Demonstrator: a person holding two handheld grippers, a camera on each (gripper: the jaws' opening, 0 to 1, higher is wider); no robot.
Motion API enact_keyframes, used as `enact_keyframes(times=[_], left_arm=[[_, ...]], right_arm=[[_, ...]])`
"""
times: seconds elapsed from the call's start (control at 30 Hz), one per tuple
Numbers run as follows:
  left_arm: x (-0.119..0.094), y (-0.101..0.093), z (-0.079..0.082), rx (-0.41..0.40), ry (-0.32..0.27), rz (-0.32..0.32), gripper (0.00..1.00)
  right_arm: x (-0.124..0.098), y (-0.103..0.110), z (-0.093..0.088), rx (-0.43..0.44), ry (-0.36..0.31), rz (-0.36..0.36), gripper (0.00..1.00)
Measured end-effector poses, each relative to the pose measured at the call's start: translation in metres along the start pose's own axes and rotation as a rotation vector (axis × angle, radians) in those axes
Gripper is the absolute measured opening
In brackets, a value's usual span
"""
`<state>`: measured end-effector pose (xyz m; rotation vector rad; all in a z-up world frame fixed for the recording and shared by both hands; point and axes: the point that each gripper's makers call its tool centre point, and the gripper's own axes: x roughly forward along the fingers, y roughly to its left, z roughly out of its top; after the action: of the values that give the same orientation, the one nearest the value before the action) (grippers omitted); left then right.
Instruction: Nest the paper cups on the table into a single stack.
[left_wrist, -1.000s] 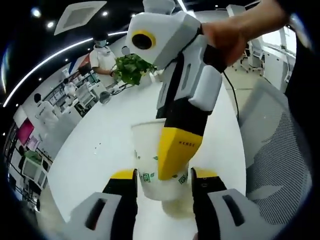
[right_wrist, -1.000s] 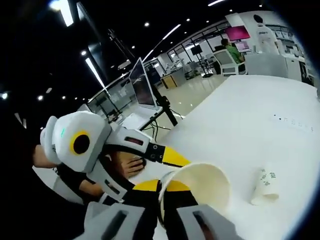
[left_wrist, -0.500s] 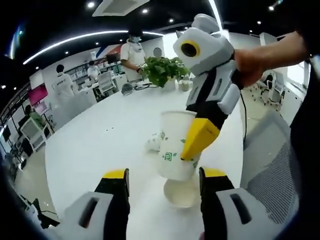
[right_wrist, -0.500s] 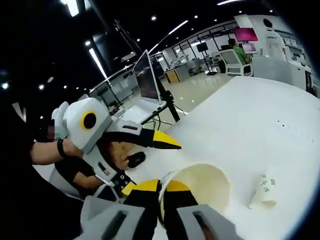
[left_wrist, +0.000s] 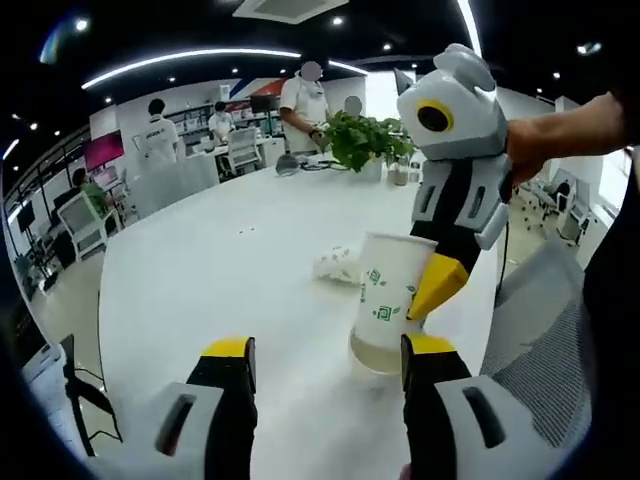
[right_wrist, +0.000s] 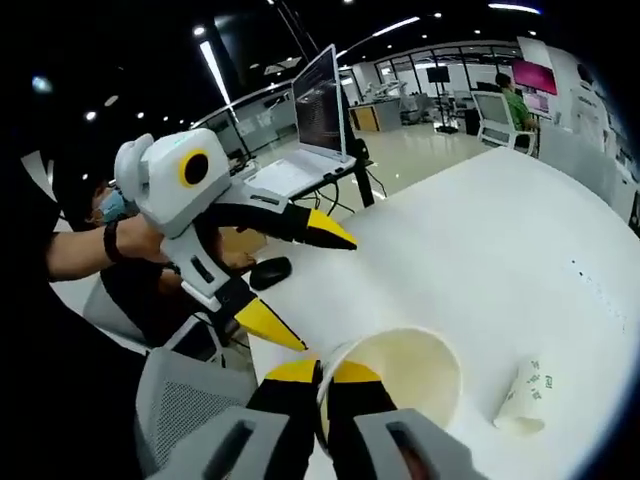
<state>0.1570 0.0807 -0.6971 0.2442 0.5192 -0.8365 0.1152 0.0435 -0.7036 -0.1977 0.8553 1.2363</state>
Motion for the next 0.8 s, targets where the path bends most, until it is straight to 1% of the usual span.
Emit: enact_keyframes(times=[0.1,0.17,0.2,0.3,0.33,0.37,0.6,0.67,0.7,0.8], left_arm=[[-0.002,0.000,-0.004,-0.006,0.002,0.001,0.57],[-0.003,0.002,-0.007,-0.016,0.005,-0.001,0.57],[-0.004,0.003,-0.008,-0.019,0.006,0.003,0.57],[-0.006,0.003,-0.008,-0.036,0.001,0.010,0.57],[-0.006,0.006,-0.009,-0.040,-0.001,0.012,0.57],[-0.006,0.006,-0.009,-0.042,0.000,0.012,0.57],[-0.007,0.009,-0.012,-0.047,0.005,0.014,0.57],[-0.006,0.011,-0.013,-0.049,0.005,0.015,0.57],[-0.006,0.011,-0.014,-0.050,0.006,0.015,0.57],[-0.005,0.011,-0.015,-0.050,0.008,0.013,0.57]], right_arm=[[0.005,-0.005,-0.004,-0.003,0.021,-0.011,0.00],[0.006,-0.004,-0.006,-0.009,0.032,-0.013,0.00],[0.007,-0.003,-0.008,-0.018,0.042,-0.014,0.00],[0.013,-0.010,-0.011,-0.038,0.060,-0.017,0.00],[0.014,-0.010,-0.012,-0.041,0.063,-0.016,0.00],[0.012,-0.005,-0.011,-0.043,0.065,-0.016,0.00],[0.015,-0.004,-0.013,-0.060,0.076,-0.014,0.01],[0.019,-0.011,-0.013,-0.061,0.076,-0.013,0.01],[0.016,-0.006,-0.013,-0.061,0.077,-0.013,0.01],[0.015,-0.004,-0.013,-0.064,0.076,-0.013,0.01]])
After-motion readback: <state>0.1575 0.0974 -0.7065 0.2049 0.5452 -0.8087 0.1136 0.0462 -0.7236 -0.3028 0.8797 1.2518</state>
